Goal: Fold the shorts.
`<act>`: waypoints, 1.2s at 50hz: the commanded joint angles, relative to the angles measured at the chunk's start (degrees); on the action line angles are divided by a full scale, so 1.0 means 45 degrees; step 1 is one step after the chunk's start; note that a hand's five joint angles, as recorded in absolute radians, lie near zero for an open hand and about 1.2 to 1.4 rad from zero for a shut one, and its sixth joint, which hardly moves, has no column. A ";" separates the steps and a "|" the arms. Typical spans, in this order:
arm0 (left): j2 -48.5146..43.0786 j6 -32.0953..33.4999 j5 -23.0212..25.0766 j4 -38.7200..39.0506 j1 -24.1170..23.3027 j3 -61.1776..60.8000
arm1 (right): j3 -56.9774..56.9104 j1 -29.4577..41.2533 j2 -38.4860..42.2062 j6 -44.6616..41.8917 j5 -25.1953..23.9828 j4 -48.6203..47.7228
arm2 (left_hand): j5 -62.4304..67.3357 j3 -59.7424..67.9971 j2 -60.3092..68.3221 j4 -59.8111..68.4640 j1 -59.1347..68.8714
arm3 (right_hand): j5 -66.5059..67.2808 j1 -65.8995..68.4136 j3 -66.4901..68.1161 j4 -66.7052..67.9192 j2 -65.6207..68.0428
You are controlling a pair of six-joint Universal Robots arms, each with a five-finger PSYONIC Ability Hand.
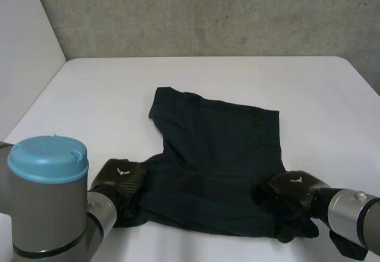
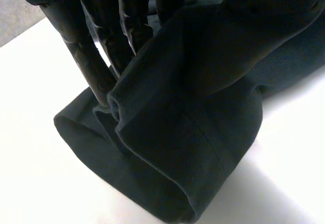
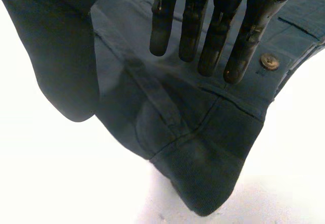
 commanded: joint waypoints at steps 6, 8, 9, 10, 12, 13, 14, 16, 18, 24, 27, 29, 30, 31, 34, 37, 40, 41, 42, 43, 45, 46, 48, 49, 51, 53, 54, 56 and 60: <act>-0.0079 0.0000 -0.0073 -0.0027 0.0165 0.0577 | 0.0771 0.0038 -0.0435 -0.0253 0.0145 -0.0707 | 0.2826 0.2800 0.2571 0.2626 0.3529 | 0.1958 0.2861 0.2035 0.2017 0.1992; -0.0079 0.0000 -0.0073 -0.0027 0.0185 0.0597 | 0.0966 0.0038 -0.0338 -0.0409 0.0379 -0.1293 | 0.2826 0.2800 0.2571 0.2626 0.3529 | 0.4825 0.5728 0.4902 0.4885 0.4859; -0.0079 0.0000 -0.0073 -0.0027 0.0224 0.0597 | 0.1006 0.0038 -0.0279 -0.0487 0.0476 -0.1488 | 0.2826 0.2800 0.2571 0.2626 0.3529 | 0.6653 0.7556 0.6730 0.6713 0.6688; -0.0079 0.0000 -0.0054 -0.0027 0.0282 0.0577 | 0.1045 0.0057 -0.0105 -0.0739 0.0845 -0.1877 | 0.2826 0.2800 0.2571 0.2626 0.3529 | 1.0766 1.1669 1.0843 1.0826 1.0800; -0.0079 0.0000 -0.0015 -0.0047 0.0341 0.0577 | 0.1006 0.0076 0.0033 -0.0897 0.1081 -0.2036 | 0.2826 0.2800 0.2571 0.2626 0.3529 | 1.0808 1.1711 1.0885 1.0867 1.0842; -0.0079 0.0019 -0.0014 -0.0047 0.0361 0.0577 | 0.0929 0.0115 0.0150 -0.1033 0.1276 -0.2095 | 0.2826 0.2800 0.2571 0.2626 0.3529 | 1.0808 1.1711 1.0885 1.0867 1.0842; -0.0137 0.0096 0.0005 -0.0047 0.0438 0.0597 | 0.0754 0.0174 0.0344 -0.1402 0.1665 -0.2095 | 0.2826 0.2800 0.2571 0.2626 0.3529 | 1.0808 1.1711 1.0885 1.0867 1.0842; -0.0293 0.0175 0.0024 -0.0047 0.0478 0.0655 | 0.0461 0.0174 0.0482 -0.1852 0.1999 -0.2095 | 0.2826 0.2800 0.2571 0.2626 0.3529 | 1.0808 1.1711 1.0885 1.0867 1.0842; -0.0701 0.0272 0.0025 -0.0047 0.0575 0.0985 | -0.0162 0.0174 0.0561 -0.2514 0.2389 -0.2154 | 0.2826 0.2800 0.2571 0.2626 0.3529 | 1.0808 1.1711 1.0885 1.0867 1.0842; -0.1758 0.0721 -0.0092 -0.0222 0.0732 0.2975 | -0.2291 0.0778 0.1087 -0.3046 0.2703 -0.2563 | 0.2826 0.2800 0.2571 0.2626 0.3529 | 1.0808 1.1711 1.0885 1.0867 1.0842; -0.2090 0.1346 -0.0132 -0.0223 0.0790 0.4791 | -0.4087 0.1442 0.1693 -0.3066 0.2898 -0.2915 | 0.2826 0.2800 0.2571 0.2626 0.3529 | 1.0808 1.1711 1.0885 1.0867 1.0842; -0.2188 0.1793 -0.0151 -0.0184 0.0868 0.6522 | -0.5779 0.1832 0.2082 -0.3066 0.3364 -0.3284 | 0.2826 0.2800 0.2571 0.2626 0.3529 | 1.0808 1.1711 1.0885 1.0867 1.0842; -0.2208 0.1932 -0.0151 -0.0145 0.0907 0.7134 | -0.6351 0.1950 0.2181 -0.3066 0.3561 -0.3441 | 0.2826 0.2800 0.2571 0.2626 0.3529 | 1.0808 1.1711 1.0885 1.0867 1.0842; -0.2208 0.2069 -0.0132 -0.0125 0.0966 0.7874 | -0.6956 0.2068 0.2298 -0.3046 0.3776 -0.3656 | 0.2826 0.2800 0.2571 0.2626 0.3529 | 1.0808 1.1711 1.0885 1.0867 1.0842; -0.2169 0.2362 -0.0248 0.0284 0.1122 1.0220 | -0.9145 0.2439 0.2475 -0.2968 0.4421 -0.4982 | 0.2826 0.2800 0.2571 0.2626 0.3529 | 1.0808 1.1711 1.0885 1.0867 1.0842; -0.2033 0.2441 -0.0385 0.1395 0.1162 1.2116 | -1.0476 0.2654 0.2358 -0.2793 0.4695 -0.7187 | 0.2826 0.2800 0.2571 0.2626 0.3529 | 1.0808 1.1711 1.0885 1.0867 1.0842; -0.1742 0.2480 -0.0541 0.3031 0.1239 1.2705 | -1.0713 0.2733 0.2125 -0.2307 0.4793 -0.9778 | 0.2826 0.2800 0.2571 0.2626 0.3529 | 1.0808 1.1711 1.0885 1.0867 1.0842; -0.1546 0.2499 -0.0580 0.3522 0.1298 1.2667 | -1.0713 0.2733 0.2027 -0.2188 0.4813 -1.0313 | 0.2826 0.2800 0.2571 0.2626 0.3529 | 1.0808 1.1711 1.0885 1.0867 1.0842; -0.1390 0.2480 -0.0600 0.3779 0.1318 1.2609 | -1.0693 0.2714 0.1910 -0.2051 0.4813 -1.0724 | 0.2826 0.2800 0.2571 0.2626 0.3529 | 1.0808 1.1711 1.0885 1.0867 1.0842; -0.1195 0.2480 -0.0620 0.4129 0.1356 1.2492 | -1.0635 0.2713 0.1812 -0.1953 0.4832 -1.1037 | 0.2826 0.2800 0.2571 0.2626 0.3529 | 1.0808 1.1711 1.0885 1.0867 1.0842; -0.0745 0.2422 -0.0600 0.4659 0.1396 1.1811 | -1.0459 0.2713 0.1675 -0.1874 0.4930 -1.0964 | 0.2826 0.2800 0.2571 0.2626 0.3529 | 1.0808 1.1711 1.0885 1.0867 1.0842; -0.0589 0.2402 -0.0600 0.4699 0.1415 1.1421 | -1.0343 0.2733 0.1674 -0.1894 0.4930 -1.0769 | 0.2826 0.2800 0.2571 0.2626 0.3529 | 1.0808 1.1711 1.0885 1.0867 1.0842; -0.0199 0.2363 -0.0562 0.4758 0.1512 1.0137 | -0.9857 0.2752 0.1713 -0.1874 0.4931 -0.9817 | 0.2826 0.2800 0.2571 0.2626 0.3529 | 1.0808 1.1711 1.0885 1.0867 1.0842; -0.0081 0.2344 -0.0561 0.4758 0.1552 0.9664 | -0.9660 0.2772 0.1733 -0.1855 0.4911 -0.9424 | 0.2826 0.2800 0.2571 0.2626 0.3529 | 1.0808 1.1711 1.0885 1.0867 1.0842; 0.0134 0.2324 -0.0561 0.4719 0.1649 0.8282 | -0.8901 0.2869 0.1907 -0.1816 0.4814 -0.8372 | 0.2826 0.2800 0.2571 0.2626 0.3529 | 1.0808 1.1711 1.0885 1.0867 1.0842; 0.0174 0.2285 -0.0561 0.4700 0.1689 0.7243 | -0.8294 0.2947 0.2025 -0.1777 0.4794 -0.7801 | 0.2826 0.2800 0.2571 0.2626 0.3529 | 1.0808 1.1711 1.0885 1.0867 1.0842; 0.0213 0.2246 -0.0561 0.4719 0.1728 0.6715 | -0.7904 0.2967 0.2065 -0.1777 0.4794 -0.7586 | 0.2826 0.2800 0.2571 0.2626 0.3529 | 1.0808 1.1711 1.0885 1.0867 1.0842; 0.0214 0.2148 -0.0503 0.4758 0.1787 0.5075 | -0.6771 0.2987 0.2162 -0.1777 0.4716 -0.7194 | 0.2826 0.2800 0.2571 0.2626 0.3529 | 1.0808 1.1711 1.0885 1.0867 1.0842; 0.0077 0.1972 -0.0444 0.4836 0.1864 0.2788 | -0.5071 0.3006 0.2668 -0.1835 0.4463 -0.7154 | 0.2826 0.2800 0.2571 0.2626 0.3529 | 1.0808 1.1711 1.0885 1.0867 1.0842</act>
